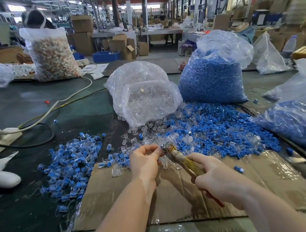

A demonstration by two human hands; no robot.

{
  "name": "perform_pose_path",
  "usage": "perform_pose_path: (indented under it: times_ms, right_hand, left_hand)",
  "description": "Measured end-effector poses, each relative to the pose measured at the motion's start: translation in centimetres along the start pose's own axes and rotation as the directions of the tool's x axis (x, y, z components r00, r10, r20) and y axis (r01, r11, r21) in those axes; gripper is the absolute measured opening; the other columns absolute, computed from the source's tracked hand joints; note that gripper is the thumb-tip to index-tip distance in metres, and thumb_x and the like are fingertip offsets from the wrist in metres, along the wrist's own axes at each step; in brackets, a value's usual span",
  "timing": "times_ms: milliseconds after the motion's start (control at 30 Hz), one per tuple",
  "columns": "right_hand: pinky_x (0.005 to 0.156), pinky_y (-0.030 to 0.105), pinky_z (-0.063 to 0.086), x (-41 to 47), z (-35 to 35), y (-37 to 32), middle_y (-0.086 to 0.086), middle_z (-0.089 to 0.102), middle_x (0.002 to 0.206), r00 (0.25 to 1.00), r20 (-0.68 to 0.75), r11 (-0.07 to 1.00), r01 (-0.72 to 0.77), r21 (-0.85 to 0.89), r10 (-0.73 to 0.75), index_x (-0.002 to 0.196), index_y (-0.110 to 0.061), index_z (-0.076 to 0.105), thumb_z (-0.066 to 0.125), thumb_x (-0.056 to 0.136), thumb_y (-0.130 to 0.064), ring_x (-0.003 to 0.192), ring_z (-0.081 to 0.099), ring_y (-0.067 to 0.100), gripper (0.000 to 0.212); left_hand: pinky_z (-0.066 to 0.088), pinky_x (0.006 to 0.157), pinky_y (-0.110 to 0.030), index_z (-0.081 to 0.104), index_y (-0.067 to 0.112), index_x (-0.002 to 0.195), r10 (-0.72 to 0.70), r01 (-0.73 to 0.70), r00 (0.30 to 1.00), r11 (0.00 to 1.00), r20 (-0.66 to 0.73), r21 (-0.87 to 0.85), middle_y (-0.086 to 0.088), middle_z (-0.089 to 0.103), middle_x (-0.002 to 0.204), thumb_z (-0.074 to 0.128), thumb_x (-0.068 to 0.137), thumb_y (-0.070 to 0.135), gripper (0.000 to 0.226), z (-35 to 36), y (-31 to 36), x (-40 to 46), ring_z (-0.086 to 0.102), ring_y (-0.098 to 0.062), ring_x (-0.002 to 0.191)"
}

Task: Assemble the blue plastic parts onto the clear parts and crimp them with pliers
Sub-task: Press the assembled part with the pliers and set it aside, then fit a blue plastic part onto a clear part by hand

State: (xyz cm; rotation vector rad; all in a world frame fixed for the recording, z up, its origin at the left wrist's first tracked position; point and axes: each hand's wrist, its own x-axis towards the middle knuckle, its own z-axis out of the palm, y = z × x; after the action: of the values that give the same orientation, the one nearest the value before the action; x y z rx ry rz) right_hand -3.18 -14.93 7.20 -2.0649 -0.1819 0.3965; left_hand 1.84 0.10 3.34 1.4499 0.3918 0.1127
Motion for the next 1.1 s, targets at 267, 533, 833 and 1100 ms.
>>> perform_pose_path:
  times_ms: [267, 533, 833, 1100]
  right_hand:
    - [0.044, 0.017, 0.043, 0.3, -0.8, 1.0, 0.010, 0.061, 0.087, 0.990, -0.012, 0.935, -0.127, 0.331, 0.139, 0.116, -0.021, 0.057, 0.057, 0.072, 0.019, 0.048, 0.060, 0.005, 0.060]
    - [0.052, 0.026, 0.042, 0.9, -1.5, 3.2, -0.006, 0.060, 0.073, 0.922, -0.386, 0.991, -0.058, -0.120, 0.007, 0.114, -0.025, 0.061, 0.061, 0.077, 0.004, 0.058, 0.053, 0.011, 0.046]
    - [0.096, 0.048, 0.041, 2.2, -6.1, 7.6, 0.013, 0.058, 0.112, 0.813, -0.578, 0.813, -0.381, -0.440, 0.068, 0.131, -0.032, 0.051, 0.066, 0.081, -0.043, 0.107, 0.050, 0.033, 0.053]
    - [0.096, 0.041, 0.038, 2.3, -7.8, 9.4, 0.011, 0.050, 0.125, 0.820, -0.572, 0.705, -0.409, -0.579, 0.006, 0.133, -0.037, 0.047, 0.059, 0.083, -0.052, 0.114, 0.043, 0.030, 0.053]
  left_hand:
    - [0.048, 0.055, -0.022, 0.065, 0.012, 0.086, 0.055, -0.054, 0.998, 0.998, -0.022, 0.041, -0.008, 0.067, 0.081, 0.062, 0.087, 0.008, 0.005, 0.1, 0.3, 0.1, 0.057, -0.013, 0.063]
    - [0.040, 0.054, -0.022, 0.062, 0.024, 0.081, 0.279, -0.179, 0.942, 0.888, -0.187, 0.424, 0.006, 0.065, 0.078, 0.060, 0.089, 0.017, 0.011, -2.1, 0.2, 1.8, 0.057, -0.006, 0.068]
    - [0.030, 0.087, -0.034, 0.064, 0.036, 0.111, 0.494, -0.171, 0.868, 0.389, -0.048, 0.905, 0.007, 0.059, 0.106, 0.051, 0.094, 0.030, 0.023, -4.7, -1.5, 2.3, 0.045, -0.016, 0.098]
    - [0.020, 0.090, -0.027, 0.063, 0.034, 0.110, 0.542, -0.319, 0.837, 0.384, 0.068, 0.867, 0.014, 0.050, 0.110, 0.054, 0.091, 0.034, 0.021, -2.3, -3.0, 0.6, 0.033, -0.009, 0.104]
